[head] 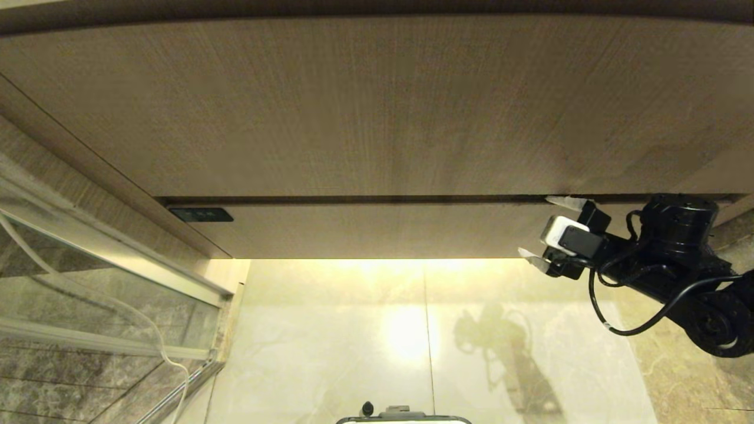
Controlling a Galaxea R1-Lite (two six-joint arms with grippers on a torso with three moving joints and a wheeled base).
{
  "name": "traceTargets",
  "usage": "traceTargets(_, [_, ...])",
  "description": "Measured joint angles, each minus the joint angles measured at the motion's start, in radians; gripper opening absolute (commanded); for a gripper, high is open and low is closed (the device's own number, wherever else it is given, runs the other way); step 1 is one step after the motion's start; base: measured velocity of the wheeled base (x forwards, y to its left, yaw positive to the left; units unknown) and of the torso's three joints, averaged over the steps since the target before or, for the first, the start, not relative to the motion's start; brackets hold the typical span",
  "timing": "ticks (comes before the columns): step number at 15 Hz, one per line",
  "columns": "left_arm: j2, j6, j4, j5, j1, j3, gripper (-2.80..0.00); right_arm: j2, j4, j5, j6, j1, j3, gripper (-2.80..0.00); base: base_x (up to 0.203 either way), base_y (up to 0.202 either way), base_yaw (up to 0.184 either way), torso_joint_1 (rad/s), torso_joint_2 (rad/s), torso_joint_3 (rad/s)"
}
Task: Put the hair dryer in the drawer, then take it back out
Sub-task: Pull open the drawer
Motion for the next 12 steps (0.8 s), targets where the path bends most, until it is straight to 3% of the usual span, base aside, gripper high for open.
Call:
traceTargets(8, [0.000, 0.000, 0.001, 0.000, 0.000, 0.000, -2.80, 0.085, -0.004, 0.034, -0.004, -0.051, -0.072, 0.00, 0.000, 0.000, 0.000, 0.000, 0.00, 0.000])
traceTargets(12, [0.000, 0.000, 0.001, 0.000, 0.000, 0.000, -2.80, 0.098, 0.045, 0.010, 0.021, -0.069, -0.088, 0.00, 0.000, 0.000, 0.000, 0.000, 0.00, 0.000])
